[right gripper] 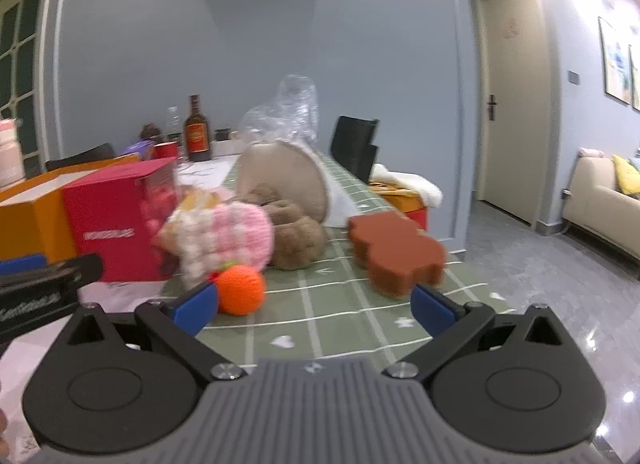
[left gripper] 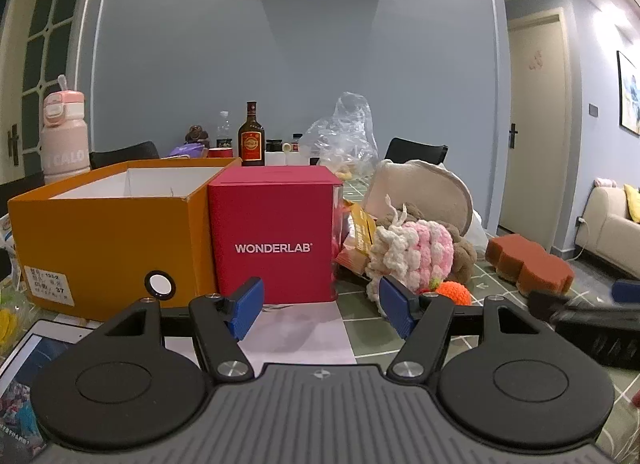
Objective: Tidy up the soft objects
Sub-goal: 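Close the right tool on the brown sponge while the left tool approaches the orange crochet ball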
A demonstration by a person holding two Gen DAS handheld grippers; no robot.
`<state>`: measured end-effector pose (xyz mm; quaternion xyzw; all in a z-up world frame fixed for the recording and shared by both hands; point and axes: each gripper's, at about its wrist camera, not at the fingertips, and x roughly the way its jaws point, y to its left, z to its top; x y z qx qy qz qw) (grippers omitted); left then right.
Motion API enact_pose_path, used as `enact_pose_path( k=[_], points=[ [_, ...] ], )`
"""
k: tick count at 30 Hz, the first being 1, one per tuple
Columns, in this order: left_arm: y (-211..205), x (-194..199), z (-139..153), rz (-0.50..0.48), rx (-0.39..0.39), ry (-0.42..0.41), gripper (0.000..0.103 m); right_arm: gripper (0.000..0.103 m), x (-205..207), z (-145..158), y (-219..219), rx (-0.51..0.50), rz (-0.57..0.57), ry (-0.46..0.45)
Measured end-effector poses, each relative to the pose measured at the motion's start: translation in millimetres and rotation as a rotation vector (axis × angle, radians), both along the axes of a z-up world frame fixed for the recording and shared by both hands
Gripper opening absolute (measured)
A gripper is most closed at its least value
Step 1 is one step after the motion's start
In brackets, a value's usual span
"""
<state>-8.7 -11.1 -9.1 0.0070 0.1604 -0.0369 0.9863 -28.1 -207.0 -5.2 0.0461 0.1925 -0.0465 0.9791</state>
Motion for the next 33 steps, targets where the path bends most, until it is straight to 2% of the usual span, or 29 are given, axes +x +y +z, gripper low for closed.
enact_pose_path(
  k=[6,9,15,21,26,29,33],
  points=[
    [-2.8,4.8,-6.9,-0.021,0.011,0.017,0.078,0.100,10.1,-2.6,-42.5,0.043,-0.122,0.022],
    [-4.5,8.5,-9.5,-0.043,0.007,0.036,0.078,0.100,20.4,-2.4,-58.4,0.049,-0.139,0.038],
    [-17.3,14.8,-12.0,-0.089,0.006,0.065,0.078,0.100,61.9,1.2,-73.3,-0.011,-0.083,0.079],
    [-46.1,22.7,-16.8,-0.139,0.044,0.078,0.079,0.100,108.0,-8.4,-71.5,-0.020,-0.059,0.133],
    [-70.1,32.5,-28.2,-0.190,0.086,0.109,0.079,0.100,132.9,-21.2,-60.8,-0.075,-0.043,0.171],
    [-76.4,35.9,-29.3,-0.222,0.056,0.124,0.079,0.100,141.2,-25.1,-57.0,-0.104,-0.028,0.188],
    [-88.0,38.6,-27.9,-0.205,0.088,0.110,0.080,0.099,146.7,-27.4,-56.1,-0.109,-0.028,0.208]
  ],
)
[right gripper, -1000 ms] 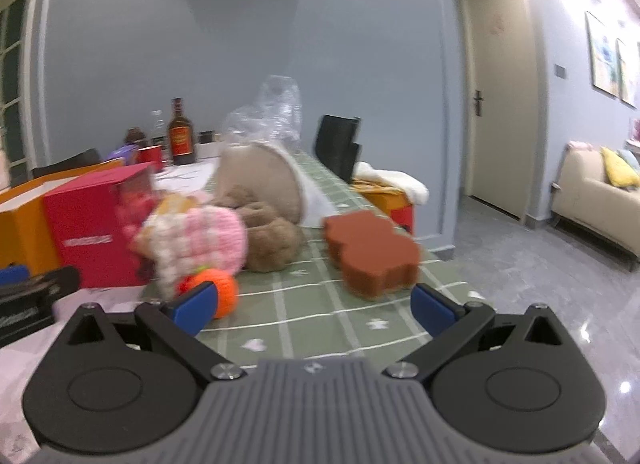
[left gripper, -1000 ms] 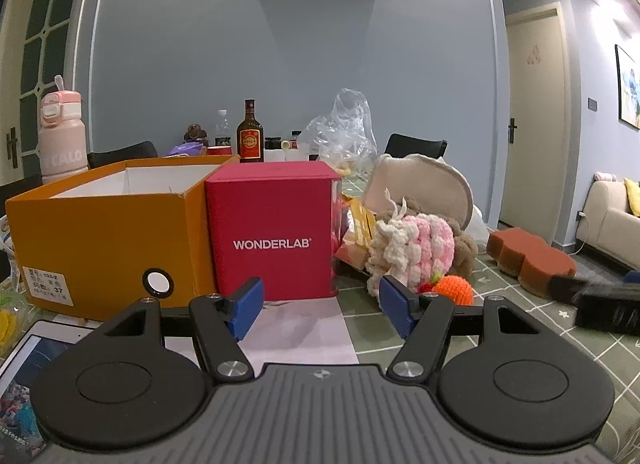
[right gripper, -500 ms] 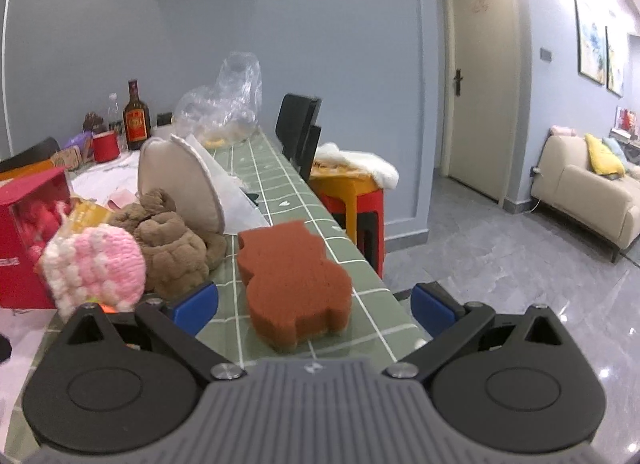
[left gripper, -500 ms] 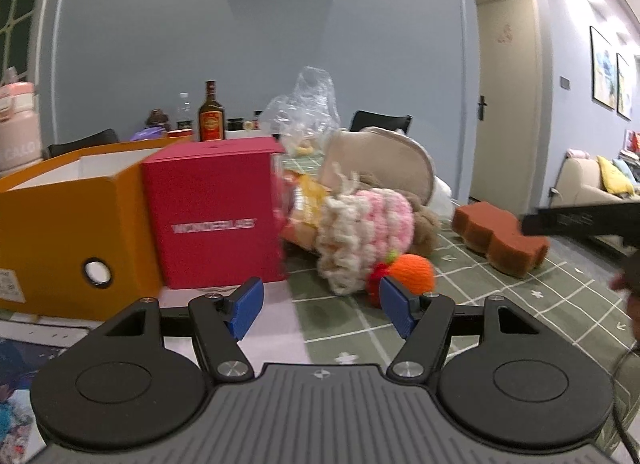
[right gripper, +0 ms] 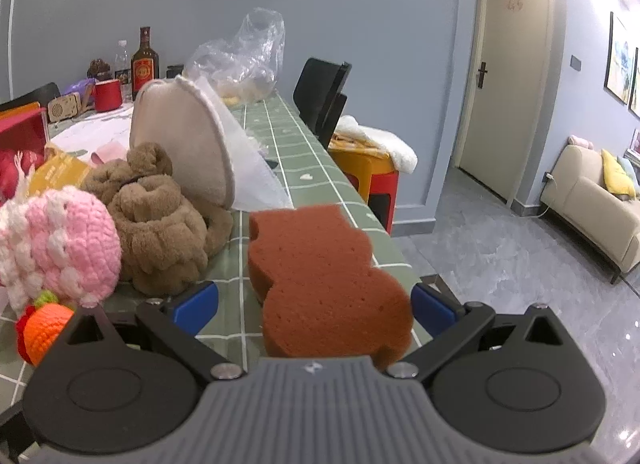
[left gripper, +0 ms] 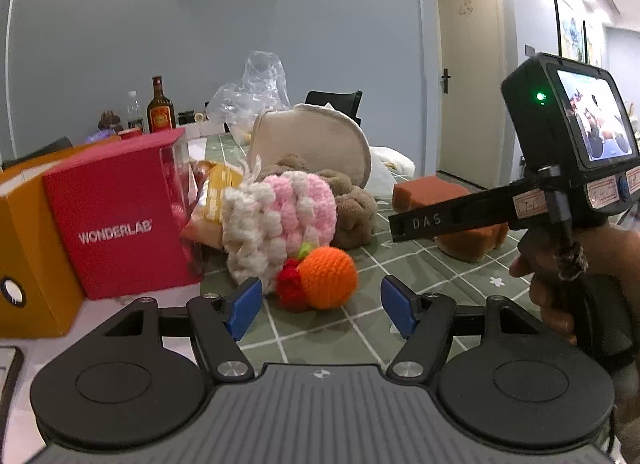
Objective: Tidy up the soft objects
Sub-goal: 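Close the right tool on the brown sponge while the left tool approaches the orange crochet ball, then grasp the orange crochet ball with the left tool while the right tool lifts the sponge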
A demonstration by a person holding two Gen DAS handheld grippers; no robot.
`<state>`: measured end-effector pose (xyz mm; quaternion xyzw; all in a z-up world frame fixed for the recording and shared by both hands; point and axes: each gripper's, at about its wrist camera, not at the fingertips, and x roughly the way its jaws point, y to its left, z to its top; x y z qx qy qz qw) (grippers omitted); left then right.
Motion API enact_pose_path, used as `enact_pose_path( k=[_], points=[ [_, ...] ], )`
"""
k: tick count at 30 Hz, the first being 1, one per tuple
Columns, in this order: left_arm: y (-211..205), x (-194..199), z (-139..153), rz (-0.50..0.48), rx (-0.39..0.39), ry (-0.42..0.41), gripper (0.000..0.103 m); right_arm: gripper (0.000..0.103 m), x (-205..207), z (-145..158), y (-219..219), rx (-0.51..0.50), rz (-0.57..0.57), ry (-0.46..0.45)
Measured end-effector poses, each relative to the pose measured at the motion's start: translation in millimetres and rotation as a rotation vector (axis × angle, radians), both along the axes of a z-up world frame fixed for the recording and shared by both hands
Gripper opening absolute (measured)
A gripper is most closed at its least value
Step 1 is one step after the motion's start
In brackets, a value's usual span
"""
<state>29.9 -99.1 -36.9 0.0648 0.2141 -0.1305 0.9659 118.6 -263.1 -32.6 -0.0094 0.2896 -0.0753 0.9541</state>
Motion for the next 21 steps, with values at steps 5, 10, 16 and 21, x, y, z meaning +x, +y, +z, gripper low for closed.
enact_pose_path(
  k=[5,10,16,21],
  points=[
    [-16.4,7.6,1.3,0.011,0.049,0.013,0.083,0.079,1.5,-1.2,-4.0,0.011,-0.038,0.019],
    [-26.3,16.6,1.2,0.035,0.049,0.055,0.083,0.074,0.8,-1.4,-7.0,0.031,-0.034,0.017],
    [-33.4,33.1,4.5,0.136,0.054,0.082,0.083,0.073,-5.3,1.1,-5.3,0.021,-0.027,-0.009],
    [-38.1,46.9,0.1,0.206,0.049,0.136,0.080,0.073,-6.6,1.7,-8.4,0.038,-0.026,-0.014]
  ],
)
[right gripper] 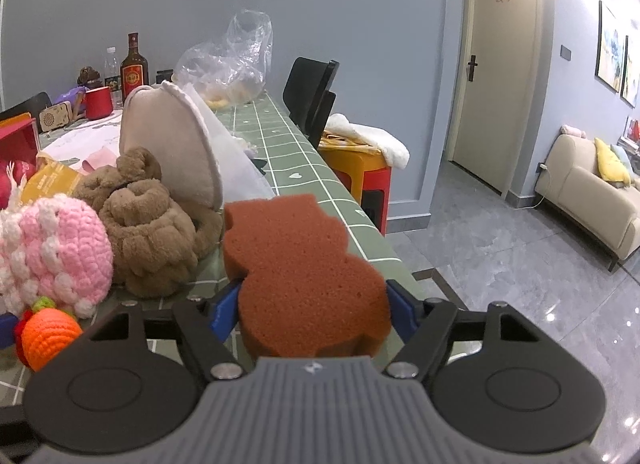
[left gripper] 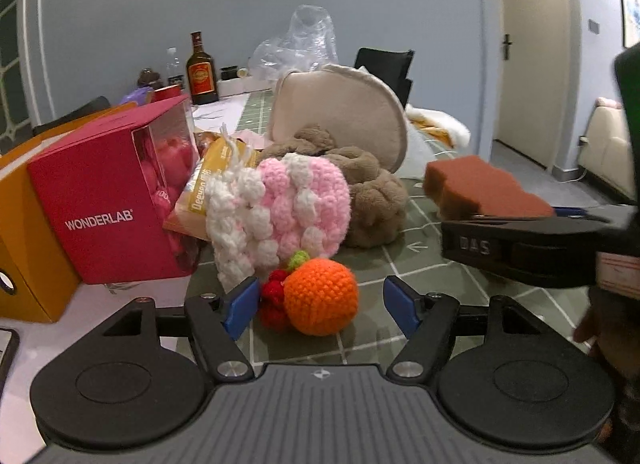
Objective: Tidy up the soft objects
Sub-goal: 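Grasp the orange crochet ball with the left tool while the right tool lifts the sponge, then carry both items over the orange box and release the ball from the left tool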
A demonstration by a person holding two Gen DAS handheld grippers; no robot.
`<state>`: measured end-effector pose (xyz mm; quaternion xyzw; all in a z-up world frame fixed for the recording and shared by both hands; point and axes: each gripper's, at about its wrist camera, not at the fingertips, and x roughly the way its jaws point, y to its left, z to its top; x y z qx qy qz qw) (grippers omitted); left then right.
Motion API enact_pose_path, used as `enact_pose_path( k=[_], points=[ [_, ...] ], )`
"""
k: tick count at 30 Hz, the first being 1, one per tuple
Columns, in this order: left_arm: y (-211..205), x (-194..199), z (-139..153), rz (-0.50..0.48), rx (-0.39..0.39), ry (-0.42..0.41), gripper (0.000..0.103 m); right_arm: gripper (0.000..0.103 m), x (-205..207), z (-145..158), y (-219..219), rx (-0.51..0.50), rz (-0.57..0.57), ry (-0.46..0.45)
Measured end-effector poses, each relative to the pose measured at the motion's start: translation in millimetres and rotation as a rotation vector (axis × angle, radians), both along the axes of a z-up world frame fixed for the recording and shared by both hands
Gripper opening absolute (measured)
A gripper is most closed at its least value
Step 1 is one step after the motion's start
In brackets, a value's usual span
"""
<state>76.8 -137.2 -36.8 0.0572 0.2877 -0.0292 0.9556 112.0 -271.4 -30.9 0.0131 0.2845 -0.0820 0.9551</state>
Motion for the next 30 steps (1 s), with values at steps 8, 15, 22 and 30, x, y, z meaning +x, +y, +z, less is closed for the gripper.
enact_pose_path(
  k=[8,15,22,30],
  points=[
    [-0.2,1.1,-0.2,-0.006,-0.006,0.010,0.060,0.073,2.3,-1.7,7.5,-0.009,0.065,0.016],
    [18.5,-12.0,9.3,-0.064,-0.119,0.030,0.059,0.071,-9.0,4.0,1.8,0.014,0.032,-0.061],
    [47.7,-44.6,37.0,-0.162,-0.254,-0.060,0.060,0.070,-23.0,10.5,4.5,-0.008,0.005,-0.152],
    [76.5,-75.1,66.4,-0.187,-0.280,-0.165,0.060,0.069,-47.5,28.8,7.3,0.109,-0.038,-0.229]
  ],
)
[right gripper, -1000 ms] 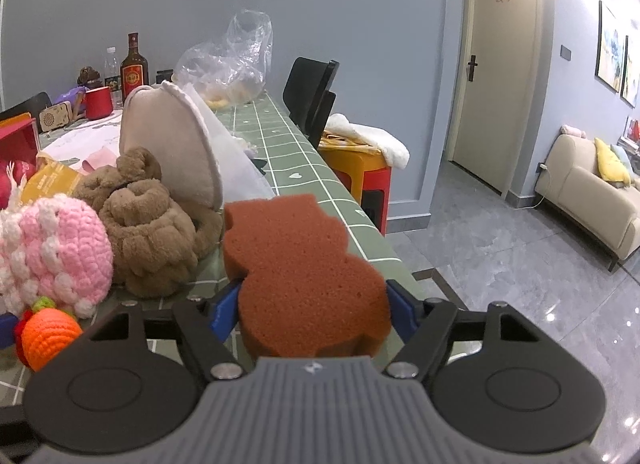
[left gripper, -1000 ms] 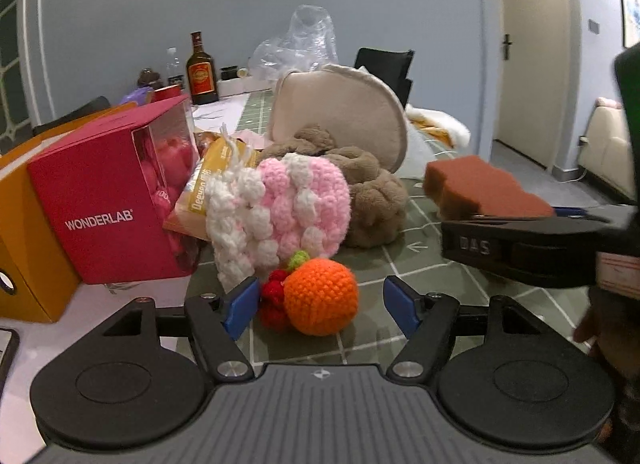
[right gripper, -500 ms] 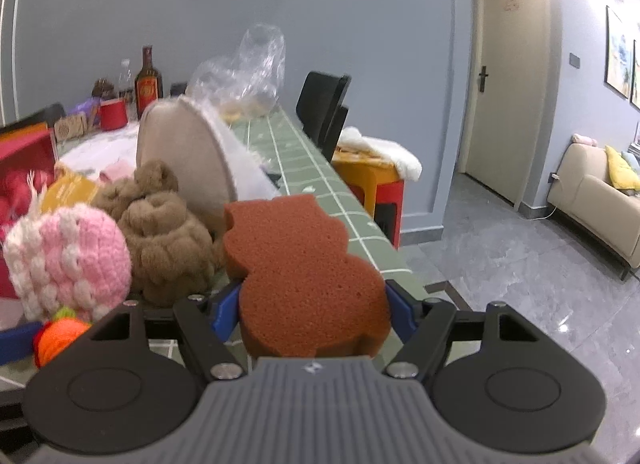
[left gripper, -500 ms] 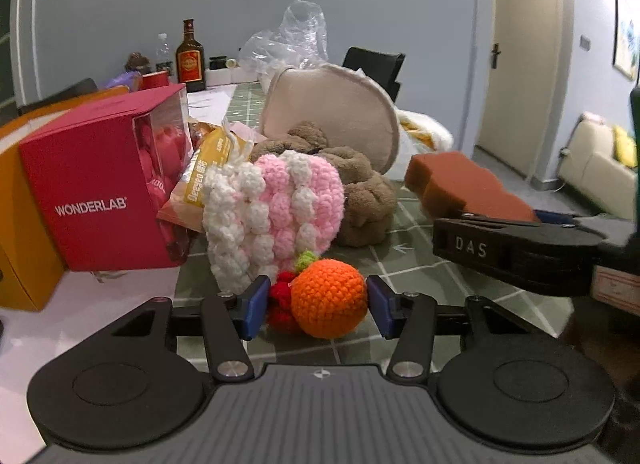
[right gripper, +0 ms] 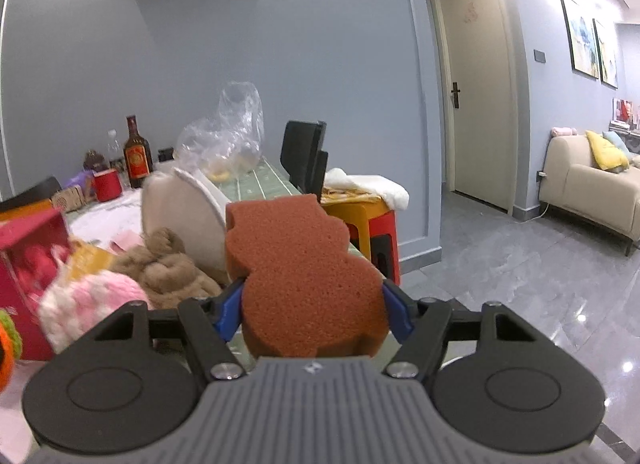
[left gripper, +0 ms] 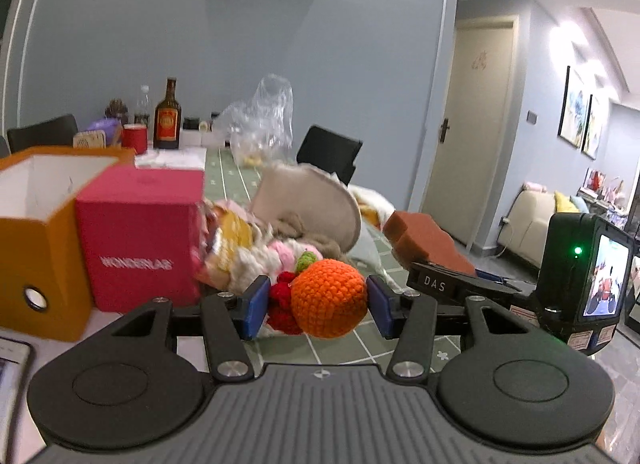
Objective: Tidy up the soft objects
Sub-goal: 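Carry both items over the orange box and release the ball from the left tool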
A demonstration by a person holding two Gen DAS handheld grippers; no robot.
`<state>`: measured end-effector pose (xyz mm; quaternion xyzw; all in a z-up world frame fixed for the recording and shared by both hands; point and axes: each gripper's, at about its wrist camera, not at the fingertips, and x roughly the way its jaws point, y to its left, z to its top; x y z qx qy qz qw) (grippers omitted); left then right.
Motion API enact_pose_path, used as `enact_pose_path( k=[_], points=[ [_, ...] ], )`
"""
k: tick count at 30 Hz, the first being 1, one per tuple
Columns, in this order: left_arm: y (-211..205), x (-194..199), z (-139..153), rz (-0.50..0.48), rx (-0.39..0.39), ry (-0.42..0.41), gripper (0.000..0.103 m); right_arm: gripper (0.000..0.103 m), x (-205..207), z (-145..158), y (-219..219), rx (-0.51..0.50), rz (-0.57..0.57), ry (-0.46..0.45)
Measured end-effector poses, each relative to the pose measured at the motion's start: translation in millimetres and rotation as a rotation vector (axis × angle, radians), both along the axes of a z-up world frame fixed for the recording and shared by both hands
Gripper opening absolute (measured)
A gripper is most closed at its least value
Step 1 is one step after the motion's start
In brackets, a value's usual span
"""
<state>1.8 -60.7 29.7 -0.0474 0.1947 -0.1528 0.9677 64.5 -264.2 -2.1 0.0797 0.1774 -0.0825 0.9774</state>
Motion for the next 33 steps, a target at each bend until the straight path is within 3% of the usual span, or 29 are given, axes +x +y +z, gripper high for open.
enact_pose_path(
  k=[10,18,25,29,33],
  points=[
    [58.7,-32.9,32.9,0.072,-0.030,-0.114,0.060,0.069,-48.2,73.0,63.2,0.014,0.182,-0.204],
    [141.9,-85.5,70.4,0.277,0.030,-0.255,0.060,0.069,-54.0,112.7,143.4,0.066,0.419,-0.296],
    [207.3,-80.7,95.2,0.394,0.039,-0.296,0.060,0.069,7.9,109.6,228.3,0.179,0.607,-0.195],
    [231.0,-51.0,100.9,0.359,0.007,-0.256,0.060,0.069,48.5,96.4,279.5,0.184,0.623,-0.121],
    [238.0,-9.0,93.1,0.322,0.046,-0.200,0.060,0.069,72.7,90.8,303.4,0.235,0.665,-0.072]
  ],
)
